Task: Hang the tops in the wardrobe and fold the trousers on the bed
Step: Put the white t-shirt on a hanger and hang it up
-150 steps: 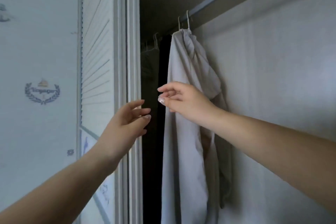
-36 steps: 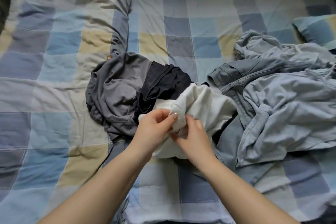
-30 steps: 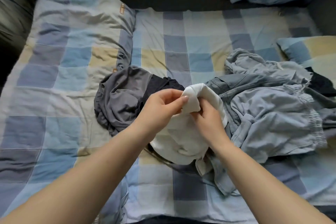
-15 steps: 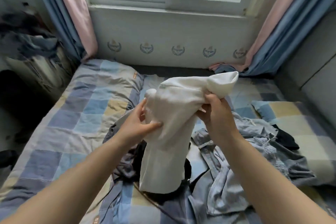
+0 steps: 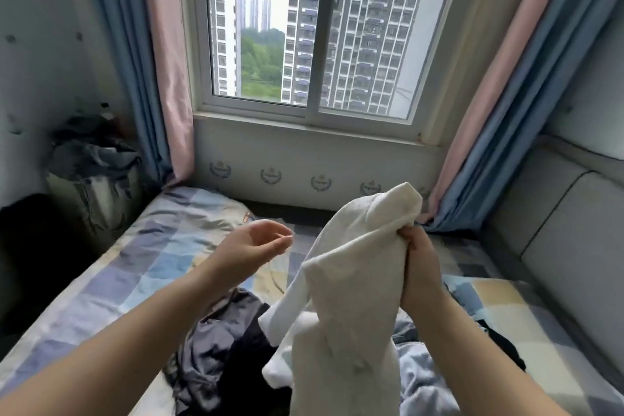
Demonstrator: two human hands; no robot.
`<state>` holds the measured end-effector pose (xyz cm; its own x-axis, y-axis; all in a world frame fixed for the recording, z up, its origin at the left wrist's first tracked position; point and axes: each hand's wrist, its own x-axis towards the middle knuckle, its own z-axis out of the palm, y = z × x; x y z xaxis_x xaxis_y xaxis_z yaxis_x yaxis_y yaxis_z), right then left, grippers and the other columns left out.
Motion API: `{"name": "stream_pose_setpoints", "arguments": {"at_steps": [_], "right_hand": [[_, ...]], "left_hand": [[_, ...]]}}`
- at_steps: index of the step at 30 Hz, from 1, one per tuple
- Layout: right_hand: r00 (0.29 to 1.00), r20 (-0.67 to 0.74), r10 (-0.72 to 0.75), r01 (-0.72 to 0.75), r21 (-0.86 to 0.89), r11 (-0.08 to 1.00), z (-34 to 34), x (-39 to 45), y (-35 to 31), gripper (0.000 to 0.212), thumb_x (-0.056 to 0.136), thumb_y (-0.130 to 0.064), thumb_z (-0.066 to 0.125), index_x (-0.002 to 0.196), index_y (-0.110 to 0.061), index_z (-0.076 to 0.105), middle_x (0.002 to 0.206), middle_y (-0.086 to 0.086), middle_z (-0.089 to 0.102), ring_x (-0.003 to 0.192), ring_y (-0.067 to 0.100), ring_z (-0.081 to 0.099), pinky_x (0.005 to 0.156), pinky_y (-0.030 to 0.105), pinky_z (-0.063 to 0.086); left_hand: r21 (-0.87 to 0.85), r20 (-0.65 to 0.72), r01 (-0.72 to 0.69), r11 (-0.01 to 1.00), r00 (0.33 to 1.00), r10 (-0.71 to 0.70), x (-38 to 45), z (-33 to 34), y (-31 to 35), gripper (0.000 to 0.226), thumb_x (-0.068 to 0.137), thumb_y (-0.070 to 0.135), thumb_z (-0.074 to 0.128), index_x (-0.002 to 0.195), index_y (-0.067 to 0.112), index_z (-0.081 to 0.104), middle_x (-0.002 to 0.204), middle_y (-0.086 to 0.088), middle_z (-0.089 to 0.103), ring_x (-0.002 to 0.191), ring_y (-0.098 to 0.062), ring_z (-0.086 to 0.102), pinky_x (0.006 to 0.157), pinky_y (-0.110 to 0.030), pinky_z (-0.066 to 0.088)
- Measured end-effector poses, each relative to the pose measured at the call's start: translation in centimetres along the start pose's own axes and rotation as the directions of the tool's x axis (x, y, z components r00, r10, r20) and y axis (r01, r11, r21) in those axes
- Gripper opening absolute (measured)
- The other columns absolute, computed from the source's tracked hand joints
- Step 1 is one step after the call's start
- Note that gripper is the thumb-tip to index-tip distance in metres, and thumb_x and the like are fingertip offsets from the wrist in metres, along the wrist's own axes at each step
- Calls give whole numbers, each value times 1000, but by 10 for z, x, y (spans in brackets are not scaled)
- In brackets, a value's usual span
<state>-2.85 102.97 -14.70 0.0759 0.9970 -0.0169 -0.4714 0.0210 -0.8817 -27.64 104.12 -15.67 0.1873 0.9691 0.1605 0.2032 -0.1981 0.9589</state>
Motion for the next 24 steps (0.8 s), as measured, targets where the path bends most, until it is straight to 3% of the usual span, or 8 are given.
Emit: {"name": "stream_pose_setpoints", "arguments": {"at_steps": [3,7,11,13,15,17,21,24], "right_hand": [[998,-28,-58,54,-125,991,2,-15,-17,51,90,-25,35,47,-23,63,53,-3,60,50,7,60,46,16,47],[993,-63,-102,88,-195,977,3,-29,-37,46,87,-25,36,42,-25,44,47,-8,44,44,5,47,44,16,42],[986,-71,-152,134,-213,968,7,-45,-59,50,88,-25,38,39,-25,47,46,-8,48,43,4,49,44,16,43],[982,-81,-171,149,-230,962,8,-53,-67,45,86,-26,42,43,-26,52,51,-5,53,48,6,54,48,20,47],[981,-86,-173,148,-244,958,7,-62,-71,43,86,-27,44,46,-24,59,55,-3,58,52,9,59,52,22,49],[982,-91,-167,140,-250,958,9,-70,-73,39,86,-31,48,52,-24,64,61,0,62,58,12,62,57,25,51],[974,-85,-212,168,-360,918,12,-81,-85,26,86,-40,57,85,-15,66,82,7,65,77,20,63,74,37,54],[918,-185,-350,149,-659,737,15,-86,-92,24,92,-32,54,107,-13,58,95,3,63,95,23,62,83,37,51]], "left_hand": [[179,40,-68,981,997,62,-5,12,3,46,79,24,77,118,33,57,117,16,60,106,4,57,85,-10,44],[262,278,-27,965,959,-48,-10,39,-2,90,73,28,82,146,31,29,137,14,39,131,0,33,106,-20,29],[163,443,-40,986,896,-37,-18,66,-5,67,77,25,79,133,35,44,133,6,54,126,-7,47,110,-30,37],[104,433,-78,992,901,25,-20,76,0,40,78,27,76,116,24,62,113,0,68,108,-13,62,96,-35,49],[84,375,-129,988,923,89,-23,84,6,7,73,31,66,76,25,68,77,9,67,75,-6,61,73,-30,48],[108,323,-180,978,937,136,-24,85,8,18,70,28,58,52,29,57,54,16,48,57,0,41,58,-27,34],[-73,337,-39,997,940,62,-28,73,14,25,89,14,63,65,21,66,56,11,52,55,-5,46,50,-20,42],[-215,374,77,973,928,9,-31,61,31,16,92,16,62,79,12,70,66,2,62,60,-6,58,55,-22,51]]}}
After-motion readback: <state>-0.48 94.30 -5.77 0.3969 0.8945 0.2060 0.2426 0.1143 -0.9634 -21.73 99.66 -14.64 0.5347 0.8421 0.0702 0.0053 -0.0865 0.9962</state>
